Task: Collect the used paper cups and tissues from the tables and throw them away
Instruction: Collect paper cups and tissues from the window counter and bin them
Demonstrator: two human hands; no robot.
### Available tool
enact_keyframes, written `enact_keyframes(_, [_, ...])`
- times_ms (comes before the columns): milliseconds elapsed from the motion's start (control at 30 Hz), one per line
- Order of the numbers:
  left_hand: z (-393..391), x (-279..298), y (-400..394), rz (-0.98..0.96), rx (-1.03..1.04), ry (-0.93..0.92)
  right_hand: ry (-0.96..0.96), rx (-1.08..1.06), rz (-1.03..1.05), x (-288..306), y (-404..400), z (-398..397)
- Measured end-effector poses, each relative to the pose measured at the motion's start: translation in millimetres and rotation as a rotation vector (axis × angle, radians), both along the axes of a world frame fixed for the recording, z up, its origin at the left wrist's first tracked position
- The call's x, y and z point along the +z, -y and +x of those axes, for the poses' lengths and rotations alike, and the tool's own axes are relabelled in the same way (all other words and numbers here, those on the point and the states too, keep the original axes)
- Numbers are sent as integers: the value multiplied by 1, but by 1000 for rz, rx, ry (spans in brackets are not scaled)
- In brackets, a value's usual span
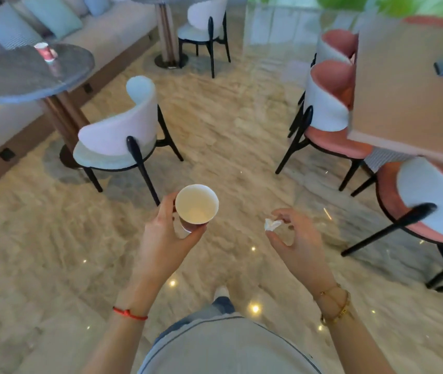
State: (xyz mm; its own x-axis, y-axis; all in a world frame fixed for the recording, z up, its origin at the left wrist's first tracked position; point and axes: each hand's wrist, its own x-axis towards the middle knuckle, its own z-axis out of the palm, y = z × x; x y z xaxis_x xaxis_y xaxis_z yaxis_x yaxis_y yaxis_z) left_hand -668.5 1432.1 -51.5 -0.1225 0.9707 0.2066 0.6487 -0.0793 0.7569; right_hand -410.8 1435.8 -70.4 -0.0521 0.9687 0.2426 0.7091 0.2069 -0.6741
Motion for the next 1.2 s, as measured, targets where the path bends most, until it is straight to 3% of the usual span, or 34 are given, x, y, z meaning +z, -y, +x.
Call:
enact_keyframes(433, [44, -8, -315, -41, -194, -8, -1, -256, -122, -7, -258, 51])
enact_keyframes(867, [126, 11, -645, -5, -182, 39, 12, -195, -84, 10, -607, 128])
enact_keyframes(1200, [134, -5, -878, -56, -114, 88, 5, -151, -97, -2, -854, 144])
